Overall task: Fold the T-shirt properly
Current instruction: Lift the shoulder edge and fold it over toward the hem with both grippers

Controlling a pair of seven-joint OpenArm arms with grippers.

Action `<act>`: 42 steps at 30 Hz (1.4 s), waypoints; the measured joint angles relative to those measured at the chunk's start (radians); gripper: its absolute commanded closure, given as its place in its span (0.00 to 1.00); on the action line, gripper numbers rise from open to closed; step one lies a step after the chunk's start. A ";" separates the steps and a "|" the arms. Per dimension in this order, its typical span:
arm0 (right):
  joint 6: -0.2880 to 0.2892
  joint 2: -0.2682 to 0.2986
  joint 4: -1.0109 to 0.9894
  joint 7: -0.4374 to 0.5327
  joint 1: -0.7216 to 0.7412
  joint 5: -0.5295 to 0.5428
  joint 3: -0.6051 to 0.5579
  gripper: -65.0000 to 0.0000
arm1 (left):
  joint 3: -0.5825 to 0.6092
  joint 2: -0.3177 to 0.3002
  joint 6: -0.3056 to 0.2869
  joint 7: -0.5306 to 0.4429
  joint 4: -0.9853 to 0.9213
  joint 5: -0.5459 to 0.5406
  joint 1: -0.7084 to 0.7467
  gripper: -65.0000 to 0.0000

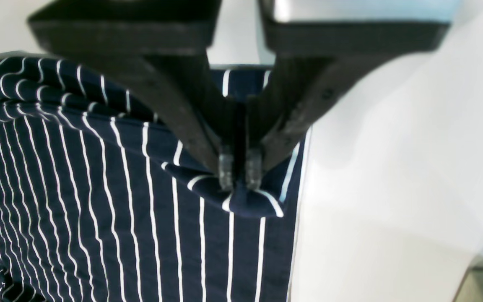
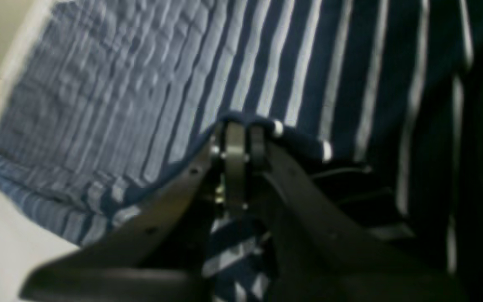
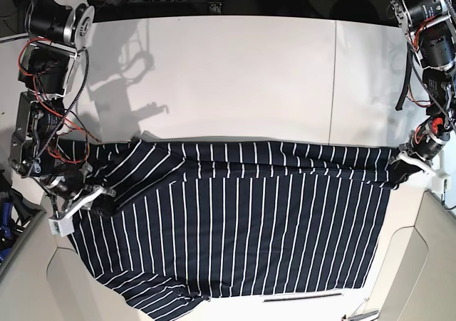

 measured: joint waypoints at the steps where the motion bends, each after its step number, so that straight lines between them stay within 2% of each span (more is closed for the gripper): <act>1: 0.000 0.000 -0.022 0.000 -0.001 -0.013 0.000 0.89 | 0.000 0.000 0.000 0.000 -0.004 0.001 0.000 0.86; 3: -0.003 0.000 -0.066 0.005 -0.006 -0.023 0.000 0.53 | 0.000 0.000 0.000 0.000 -0.008 0.001 0.000 0.63; 4: -0.004 0.000 -0.084 0.012 -0.008 -0.022 0.000 0.38 | 0.000 0.000 0.000 0.000 -0.007 0.000 0.000 0.52; 5: -0.004 0.000 -0.098 0.011 -0.009 -0.022 0.000 0.29 | 0.000 0.000 0.002 0.000 -0.008 -0.004 0.000 0.44; 6: -0.005 0.000 -0.100 0.006 -0.011 -0.023 0.000 0.29 | 0.000 0.000 0.002 0.001 -0.007 -0.012 0.000 0.41; 11: -0.004 0.008 -0.085 -0.069 -0.020 0.058 0.000 0.30 | -0.011 -0.010 0.003 0.068 -0.007 -0.093 0.000 0.41; 16: -0.001 0.057 -0.010 -0.091 -0.056 0.088 0.026 0.30 | -0.098 -0.011 0.003 0.157 -0.007 -0.168 0.000 0.41; 21: 0.000 0.097 0.046 -0.091 -0.130 0.102 0.141 0.30 | -0.172 -0.014 0.003 0.161 -0.006 -0.203 0.046 0.41; 26: -0.002 0.099 0.047 -0.087 -0.178 0.153 0.287 0.30 | -0.176 -0.011 0.004 0.153 -0.006 -0.208 0.087 0.40; 29: -0.004 0.108 0.047 -0.033 -0.213 0.171 0.324 0.30 | -0.176 -0.011 0.004 0.137 -0.006 -0.211 0.090 0.28; 35: -0.006 0.102 0.021 -0.008 -0.254 0.171 0.323 0.30 | -0.166 -0.008 0.003 0.099 -0.008 -0.172 0.095 0.27; 39: -0.002 0.103 -0.053 0.059 -0.232 0.184 0.296 0.30 | -0.125 -0.005 0.004 0.085 -0.009 -0.160 0.095 0.27; 42: 0.004 0.108 -0.097 0.112 -0.230 0.200 0.263 0.30 | -0.088 0.022 0.003 0.081 -0.009 -0.146 0.095 0.27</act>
